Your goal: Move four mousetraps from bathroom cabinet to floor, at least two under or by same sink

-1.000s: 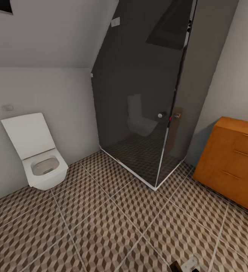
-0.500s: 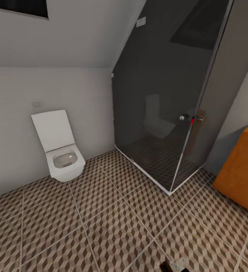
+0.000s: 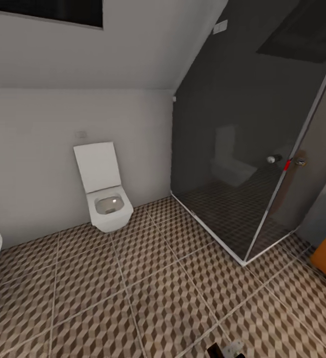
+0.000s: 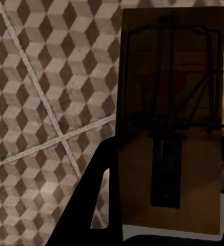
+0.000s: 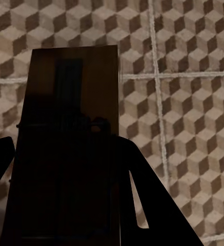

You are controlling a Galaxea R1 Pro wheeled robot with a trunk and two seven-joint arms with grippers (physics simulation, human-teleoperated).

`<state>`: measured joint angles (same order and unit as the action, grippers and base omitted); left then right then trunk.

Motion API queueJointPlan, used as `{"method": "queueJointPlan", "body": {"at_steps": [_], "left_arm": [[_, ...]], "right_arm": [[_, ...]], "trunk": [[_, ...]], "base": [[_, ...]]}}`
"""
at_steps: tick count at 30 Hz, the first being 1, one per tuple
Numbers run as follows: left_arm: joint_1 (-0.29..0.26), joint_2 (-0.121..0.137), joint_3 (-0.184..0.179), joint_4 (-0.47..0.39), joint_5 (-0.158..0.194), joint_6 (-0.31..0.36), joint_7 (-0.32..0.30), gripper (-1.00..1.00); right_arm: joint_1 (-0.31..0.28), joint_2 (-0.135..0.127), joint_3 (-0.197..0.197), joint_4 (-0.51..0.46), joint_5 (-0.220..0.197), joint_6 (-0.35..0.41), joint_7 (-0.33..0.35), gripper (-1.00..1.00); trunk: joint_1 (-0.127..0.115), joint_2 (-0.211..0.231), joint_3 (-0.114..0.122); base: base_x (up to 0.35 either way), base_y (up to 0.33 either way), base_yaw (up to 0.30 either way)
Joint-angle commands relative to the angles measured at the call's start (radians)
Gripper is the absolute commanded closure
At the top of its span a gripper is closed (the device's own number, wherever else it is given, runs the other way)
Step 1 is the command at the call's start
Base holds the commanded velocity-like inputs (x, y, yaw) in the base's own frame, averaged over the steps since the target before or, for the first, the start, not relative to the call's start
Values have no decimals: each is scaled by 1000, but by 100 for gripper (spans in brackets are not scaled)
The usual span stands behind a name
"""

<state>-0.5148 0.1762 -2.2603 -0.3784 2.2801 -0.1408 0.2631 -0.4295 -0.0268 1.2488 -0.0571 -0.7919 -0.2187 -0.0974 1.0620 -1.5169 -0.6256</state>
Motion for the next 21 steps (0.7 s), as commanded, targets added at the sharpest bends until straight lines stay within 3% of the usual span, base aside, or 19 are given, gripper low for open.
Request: {"method": "queueJointPlan", "body": {"at_steps": [1, 21], "left_arm": [[-1, 2, -8, -8, 7, -8, 4, 100], [1, 6, -8, -8, 7, -8, 5, 100]], "right_arm": [[0, -2, 9, -3, -9, -1, -5, 100], [0, -1, 12, -1, -10, 1, -5, 100]], "trunk": [[0, -1, -1], [0, -1, -17]], "base": [[0, 0, 292], [0, 0, 234]]}}
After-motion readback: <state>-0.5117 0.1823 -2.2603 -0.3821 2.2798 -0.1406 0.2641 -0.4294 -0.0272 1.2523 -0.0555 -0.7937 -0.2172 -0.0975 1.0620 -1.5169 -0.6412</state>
